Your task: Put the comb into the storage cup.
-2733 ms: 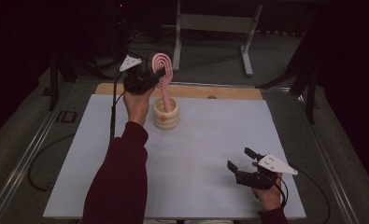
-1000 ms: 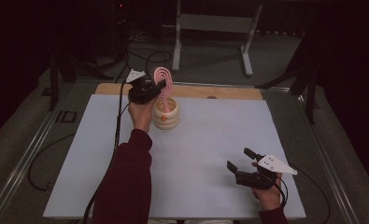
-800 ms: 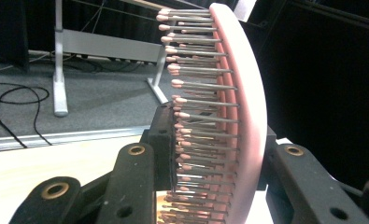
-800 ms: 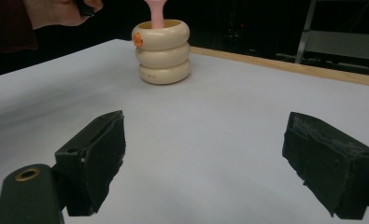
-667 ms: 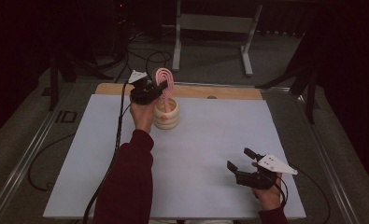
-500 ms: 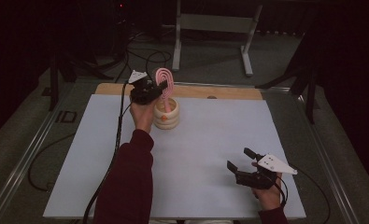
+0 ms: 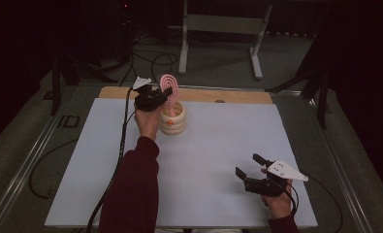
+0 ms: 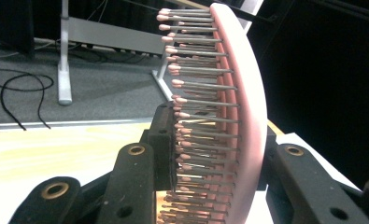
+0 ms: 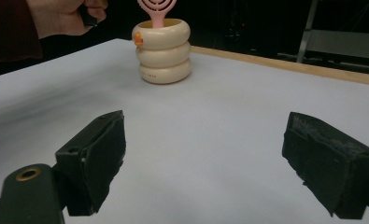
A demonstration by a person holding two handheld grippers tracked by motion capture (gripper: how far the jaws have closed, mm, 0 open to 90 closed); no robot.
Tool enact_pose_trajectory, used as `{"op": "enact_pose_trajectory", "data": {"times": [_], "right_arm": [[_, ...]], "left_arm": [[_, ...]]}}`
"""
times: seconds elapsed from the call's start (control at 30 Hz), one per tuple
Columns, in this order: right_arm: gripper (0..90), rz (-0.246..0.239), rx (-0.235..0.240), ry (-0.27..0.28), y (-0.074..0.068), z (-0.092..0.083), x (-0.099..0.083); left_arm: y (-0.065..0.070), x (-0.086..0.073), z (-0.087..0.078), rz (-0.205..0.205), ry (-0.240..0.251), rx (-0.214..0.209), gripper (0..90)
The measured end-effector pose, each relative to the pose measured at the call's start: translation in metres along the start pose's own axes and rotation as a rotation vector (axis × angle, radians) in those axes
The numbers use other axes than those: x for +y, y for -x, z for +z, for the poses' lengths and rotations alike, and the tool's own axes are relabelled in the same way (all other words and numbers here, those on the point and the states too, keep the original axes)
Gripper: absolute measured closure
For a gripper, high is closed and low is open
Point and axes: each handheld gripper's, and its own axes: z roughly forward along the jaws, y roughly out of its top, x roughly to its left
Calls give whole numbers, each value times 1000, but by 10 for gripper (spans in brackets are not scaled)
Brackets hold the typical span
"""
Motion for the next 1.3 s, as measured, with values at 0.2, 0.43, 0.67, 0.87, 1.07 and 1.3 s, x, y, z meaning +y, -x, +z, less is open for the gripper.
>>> {"op": "enact_pose_trajectory", "data": {"times": [0.2,0.43,0.67,0.87,1.07,1.3], "right_arm": [[137,2,-1,1,0,0,0],[137,-2,3,1,-1,1,0],[137,-1,4,1,-1,1,0],[137,1,5,0,-1,0,0],[137,-1,5,0,-1,1,0],[138,3,7,2,-1,1,0]], "left_arm": [[-1,-1,1,3,-8,2,646],[-3,-1,0,3,-14,-5,643],[-5,-1,0,-4,-23,-1,638],[-7,0,-1,5,-38,27,629],[-5,-2,1,29,-71,51,617],[-5,-4,3,35,-83,56,596]]}}
